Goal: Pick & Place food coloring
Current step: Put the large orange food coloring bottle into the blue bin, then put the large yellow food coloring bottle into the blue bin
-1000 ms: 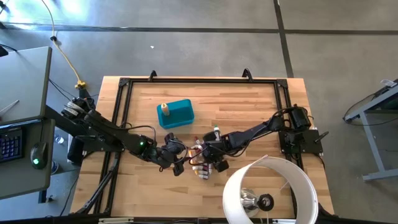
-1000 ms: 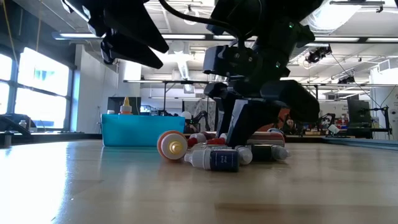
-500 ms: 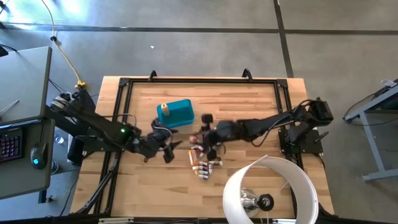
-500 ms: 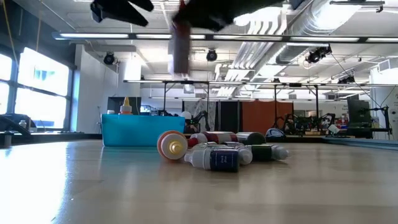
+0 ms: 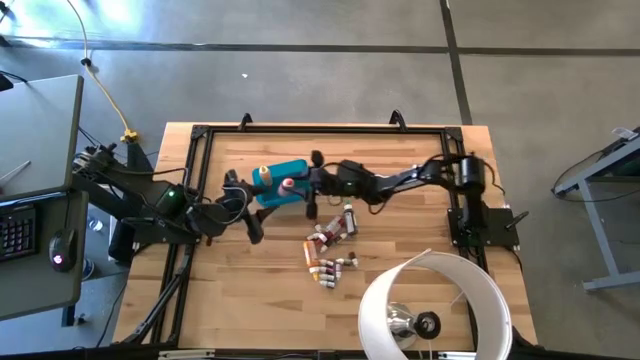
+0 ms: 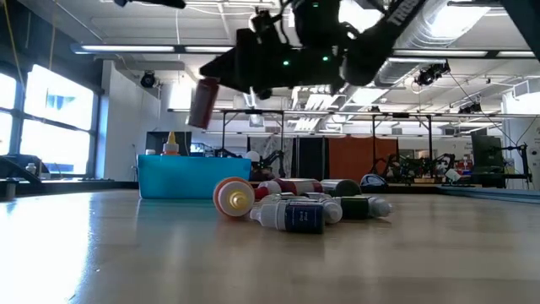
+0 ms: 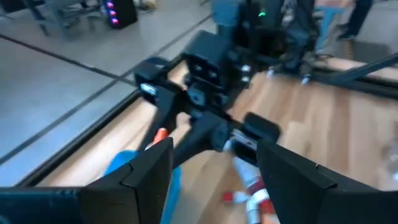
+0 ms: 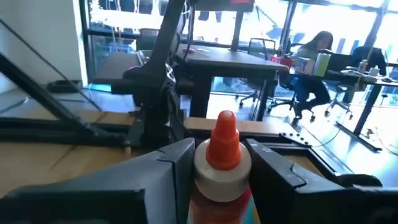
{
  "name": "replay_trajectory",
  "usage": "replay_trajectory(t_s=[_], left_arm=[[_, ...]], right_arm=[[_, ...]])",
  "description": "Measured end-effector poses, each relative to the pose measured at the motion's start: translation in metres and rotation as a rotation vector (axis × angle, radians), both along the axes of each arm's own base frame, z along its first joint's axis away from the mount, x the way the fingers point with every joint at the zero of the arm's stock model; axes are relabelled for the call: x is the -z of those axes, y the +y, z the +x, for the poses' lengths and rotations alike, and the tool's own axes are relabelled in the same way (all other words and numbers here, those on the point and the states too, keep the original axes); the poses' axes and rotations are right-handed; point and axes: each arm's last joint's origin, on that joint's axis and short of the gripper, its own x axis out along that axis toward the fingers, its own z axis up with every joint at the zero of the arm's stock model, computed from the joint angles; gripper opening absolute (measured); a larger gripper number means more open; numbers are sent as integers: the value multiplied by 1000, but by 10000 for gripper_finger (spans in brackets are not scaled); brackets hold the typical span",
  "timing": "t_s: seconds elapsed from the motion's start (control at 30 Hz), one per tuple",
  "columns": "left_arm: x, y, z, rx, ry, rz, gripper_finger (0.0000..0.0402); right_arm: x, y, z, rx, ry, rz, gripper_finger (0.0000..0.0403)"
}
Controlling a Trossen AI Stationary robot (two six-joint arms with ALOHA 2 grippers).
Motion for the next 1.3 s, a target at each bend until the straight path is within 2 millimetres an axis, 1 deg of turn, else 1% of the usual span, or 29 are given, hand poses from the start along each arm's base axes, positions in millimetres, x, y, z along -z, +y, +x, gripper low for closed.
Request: replay_trajectory(t_s=[0.1,0.17,0.23,0.33,0.43,0.53,0.6,0.77,0.87,1.0,1.13,1.3], left_arm=[[-4,2,-3,-23,-22,4,227],[-1,4,-6,-33,5,24,227],[-3,4,-6,-40,-7,20,227],[-2,4,-7,-49,3,32,227],[-2,4,-6,-33,6,22,227],[-1,4,-6,-26,10,19,227],[-1,4,-6,-22,13,17,227],[1,4,-7,-16,38,26,227],[1,4,-7,-16,38,26,227],[1,4,-7,-16,37,25,227],[1,4,-7,-18,33,18,227],[1,4,-7,-24,25,3,227]], right_arm=[[10,-4,21,36,52,0,122],[17,-6,34,52,92,15,123],[19,-10,48,93,112,49,123],[26,-15,66,176,162,55,123],[41,-22,79,216,200,54,123],[46,-29,89,224,180,80,123],[47,-33,93,211,167,105,123],[61,-36,93,192,247,114,125],[61,-37,93,171,255,117,133],[62,-39,92,123,263,123,155],[61,-40,92,122,261,124,174],[59,-39,92,104,258,125,178]])
